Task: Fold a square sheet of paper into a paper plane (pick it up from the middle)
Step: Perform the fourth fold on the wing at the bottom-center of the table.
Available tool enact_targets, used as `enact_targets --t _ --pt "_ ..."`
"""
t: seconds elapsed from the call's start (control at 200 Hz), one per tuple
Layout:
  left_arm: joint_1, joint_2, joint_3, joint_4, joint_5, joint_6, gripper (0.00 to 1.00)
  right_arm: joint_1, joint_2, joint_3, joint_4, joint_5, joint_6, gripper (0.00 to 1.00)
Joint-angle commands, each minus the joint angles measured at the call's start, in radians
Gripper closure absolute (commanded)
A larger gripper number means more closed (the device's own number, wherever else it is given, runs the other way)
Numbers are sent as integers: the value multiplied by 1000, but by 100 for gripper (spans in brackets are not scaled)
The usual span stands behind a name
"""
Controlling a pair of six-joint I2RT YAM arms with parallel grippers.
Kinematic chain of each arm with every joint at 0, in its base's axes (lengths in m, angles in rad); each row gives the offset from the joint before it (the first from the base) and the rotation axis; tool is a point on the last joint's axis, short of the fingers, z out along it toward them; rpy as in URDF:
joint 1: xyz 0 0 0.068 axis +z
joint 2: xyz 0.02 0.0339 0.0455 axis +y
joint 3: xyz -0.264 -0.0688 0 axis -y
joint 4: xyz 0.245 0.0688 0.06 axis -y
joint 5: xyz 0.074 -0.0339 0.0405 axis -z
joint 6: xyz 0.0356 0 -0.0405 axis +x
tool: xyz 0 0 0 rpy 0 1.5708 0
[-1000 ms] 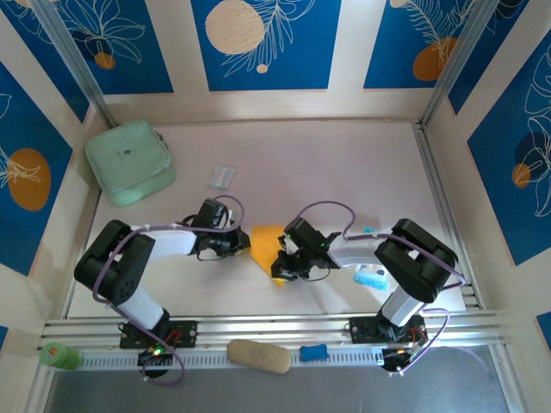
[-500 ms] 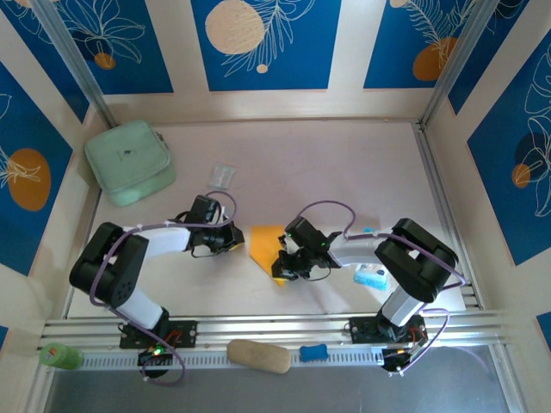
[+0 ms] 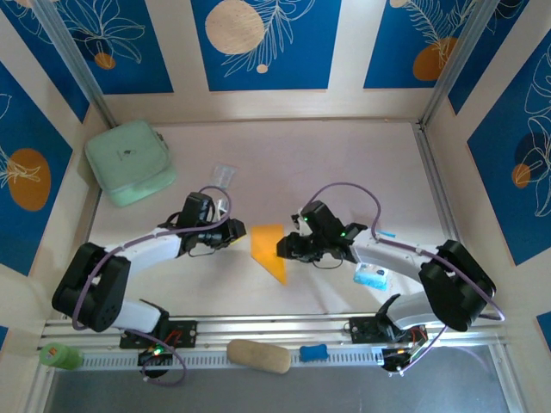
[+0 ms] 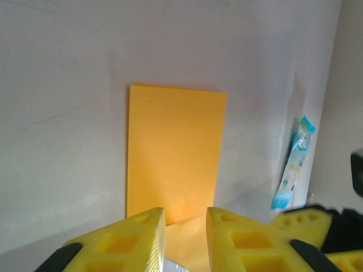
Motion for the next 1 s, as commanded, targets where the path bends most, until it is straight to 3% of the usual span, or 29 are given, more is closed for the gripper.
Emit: enact_targets --t 0.0,0.255,0.39,0.555,0.64,0.775,0.995 --pt "-8 31 -10 50 72 -11 73 -12 23 -23 -31 20 15 60" --pt "-8 72 0 69 97 -17 69 -13 174 60 24 -41 -20 60" --pt "-8 77 2 47 91 -8 69 -16 232 102 28 -75 -50 71" --pt "-8 93 17 17 83 6 67 -29 210 88 6 -82 -76 87" --pt "-8 105 23 22 77 0 62 -46 187 66 6 -91 -92 92" --pt "-8 130 49 36 95 -13 52 -82 160 39 33 -156 -120 94" --pt "-9 185 89 84 145 -42 46 -120 123 14 71 -214 -139 94"
